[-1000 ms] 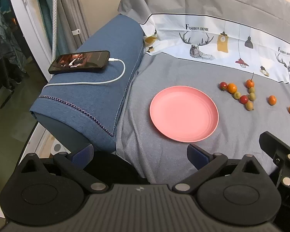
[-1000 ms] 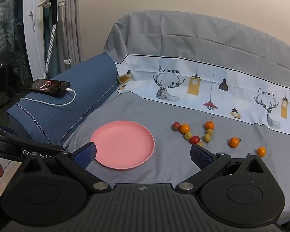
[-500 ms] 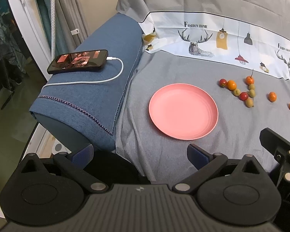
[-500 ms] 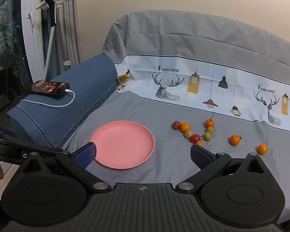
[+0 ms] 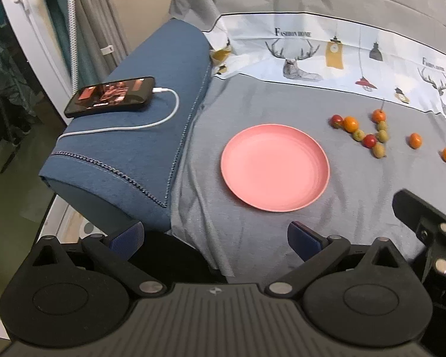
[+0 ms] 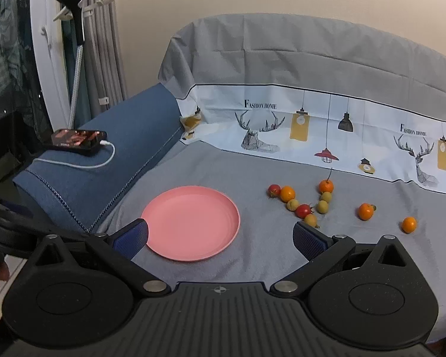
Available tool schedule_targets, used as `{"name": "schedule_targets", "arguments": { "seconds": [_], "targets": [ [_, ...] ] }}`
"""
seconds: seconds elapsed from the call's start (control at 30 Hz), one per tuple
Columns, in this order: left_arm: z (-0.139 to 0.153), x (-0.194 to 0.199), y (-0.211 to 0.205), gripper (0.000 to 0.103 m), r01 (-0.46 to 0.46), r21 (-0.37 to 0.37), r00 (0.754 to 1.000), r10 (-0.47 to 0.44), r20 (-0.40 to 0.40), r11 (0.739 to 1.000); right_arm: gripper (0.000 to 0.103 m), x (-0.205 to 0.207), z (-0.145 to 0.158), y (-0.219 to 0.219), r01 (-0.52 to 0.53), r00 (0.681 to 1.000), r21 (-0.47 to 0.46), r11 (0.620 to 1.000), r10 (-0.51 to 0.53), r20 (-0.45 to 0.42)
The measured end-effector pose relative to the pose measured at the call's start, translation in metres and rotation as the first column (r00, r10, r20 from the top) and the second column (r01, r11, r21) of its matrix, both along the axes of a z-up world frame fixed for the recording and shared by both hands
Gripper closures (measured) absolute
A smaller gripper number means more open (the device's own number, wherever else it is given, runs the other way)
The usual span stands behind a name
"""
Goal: Organize fruits
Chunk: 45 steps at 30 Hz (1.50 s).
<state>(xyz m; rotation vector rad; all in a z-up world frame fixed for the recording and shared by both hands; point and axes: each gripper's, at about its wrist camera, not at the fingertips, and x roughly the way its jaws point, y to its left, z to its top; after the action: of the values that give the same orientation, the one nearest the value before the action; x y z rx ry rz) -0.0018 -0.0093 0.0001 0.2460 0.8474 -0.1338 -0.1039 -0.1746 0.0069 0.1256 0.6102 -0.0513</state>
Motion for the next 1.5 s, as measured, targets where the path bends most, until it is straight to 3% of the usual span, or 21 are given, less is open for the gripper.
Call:
{"name": "schedule_targets", "arguments": {
  "seconds": [0.23,0.4,0.6,0.77,0.97,1.23,1.33,1.5],
  "targets": [
    [0.001,-0.001,-0.004,0.0,0.007,-0.013,1.0,-0.007,0.018,1.0,0.001,-0.005,0.004,-0.01,0.033,0.998,0.022,0.999,-0.034,0.044],
    [0.0,0.001,-0.012,0.0,0.007,0.023,1.0,-0.008,0.003,1.0,0.0,-0.009,0.002,-0.025,0.065,0.995,0.066,0.996,-0.07,0.067],
    [0.001,0.009,-0.031,0.0,0.031,0.034,0.999,-0.029,-0.036,0.999,0.0,-0.015,-0.004,-0.058,0.162,0.982,0.147,0.976,-0.174,0.076],
    [0.007,0.015,-0.059,0.0,0.065,0.013,0.998,-0.065,-0.009,0.998,0.0,-0.02,-0.009,-0.092,0.247,0.961,0.188,0.95,-0.265,0.075],
    [0.0,0.031,-0.098,0.0,0.11,-0.019,0.993,-0.111,-0.041,0.994,0.0,-0.025,-0.024,-0.133,0.355,0.927,0.161,0.921,-0.369,0.066],
    [-0.034,0.069,-0.158,0.0,0.131,-0.08,0.976,-0.143,-0.167,0.988,0.0,-0.028,-0.058,-0.199,0.501,0.863,0.111,0.858,-0.505,0.01],
    [-0.051,0.091,-0.185,0.0,0.122,-0.073,0.973,-0.134,-0.186,0.99,0.0,-0.021,-0.075,-0.227,0.543,0.839,0.088,0.835,-0.544,-0.015],
    [-0.081,0.144,-0.225,0.0,0.081,-0.113,0.952,-0.111,-0.285,0.99,0.0,0.008,-0.107,-0.276,0.589,0.808,0.085,0.804,-0.584,-0.074]
  ]
}}
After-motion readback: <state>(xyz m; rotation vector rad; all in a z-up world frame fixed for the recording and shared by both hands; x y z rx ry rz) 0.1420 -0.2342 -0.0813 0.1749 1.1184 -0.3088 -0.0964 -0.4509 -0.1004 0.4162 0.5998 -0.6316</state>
